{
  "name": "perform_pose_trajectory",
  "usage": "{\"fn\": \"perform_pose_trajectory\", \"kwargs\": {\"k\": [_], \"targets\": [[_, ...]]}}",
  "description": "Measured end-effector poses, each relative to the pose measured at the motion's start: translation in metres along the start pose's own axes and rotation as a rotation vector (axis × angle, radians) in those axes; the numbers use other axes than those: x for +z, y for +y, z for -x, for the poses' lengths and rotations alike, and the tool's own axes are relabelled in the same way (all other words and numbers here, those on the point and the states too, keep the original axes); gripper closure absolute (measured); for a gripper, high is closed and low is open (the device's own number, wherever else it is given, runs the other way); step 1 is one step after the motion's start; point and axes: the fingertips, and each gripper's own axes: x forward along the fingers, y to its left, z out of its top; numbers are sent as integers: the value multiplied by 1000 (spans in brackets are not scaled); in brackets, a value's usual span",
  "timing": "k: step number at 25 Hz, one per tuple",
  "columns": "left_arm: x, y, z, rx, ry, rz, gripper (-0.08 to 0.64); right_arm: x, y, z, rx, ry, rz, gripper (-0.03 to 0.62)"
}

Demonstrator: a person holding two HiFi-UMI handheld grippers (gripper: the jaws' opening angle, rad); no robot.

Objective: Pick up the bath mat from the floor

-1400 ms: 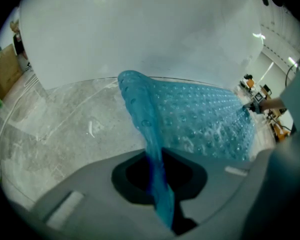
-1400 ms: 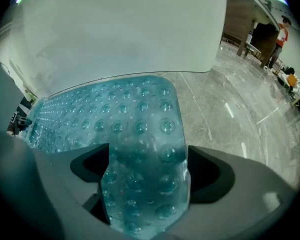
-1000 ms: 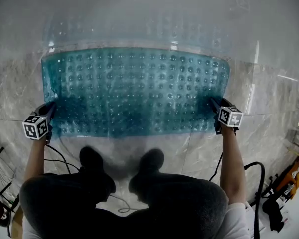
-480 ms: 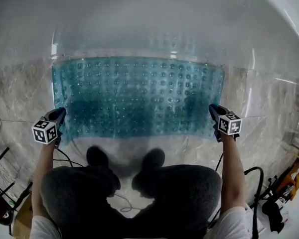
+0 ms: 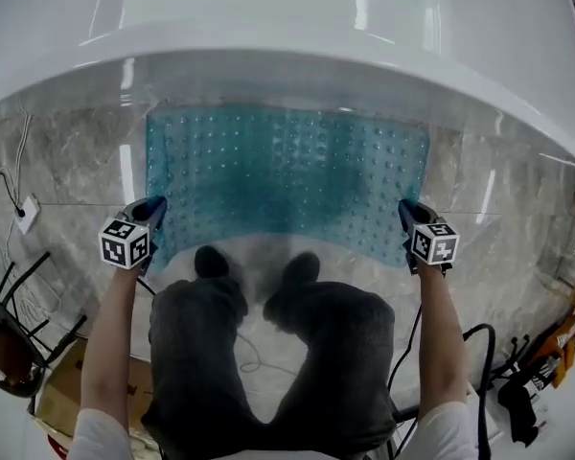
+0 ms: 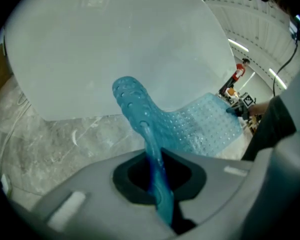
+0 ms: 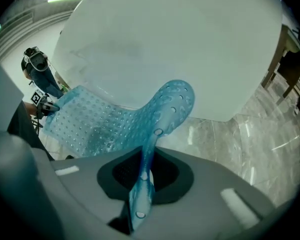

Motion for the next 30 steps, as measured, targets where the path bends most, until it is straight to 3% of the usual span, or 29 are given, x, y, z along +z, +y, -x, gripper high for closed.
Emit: {"fn": "perform_pose_trajectory", "kwargs": {"k": [10, 19, 30], "targets": [[64, -59, 152, 69, 6, -62, 543, 48, 70, 154, 26, -6, -25, 558], [106, -136, 306, 10, -8, -85, 543, 82, 129, 308, 50, -13, -27, 558], [172, -223, 510, -101, -64, -80, 543, 124, 219, 514, 127, -52, -141, 558]]}}
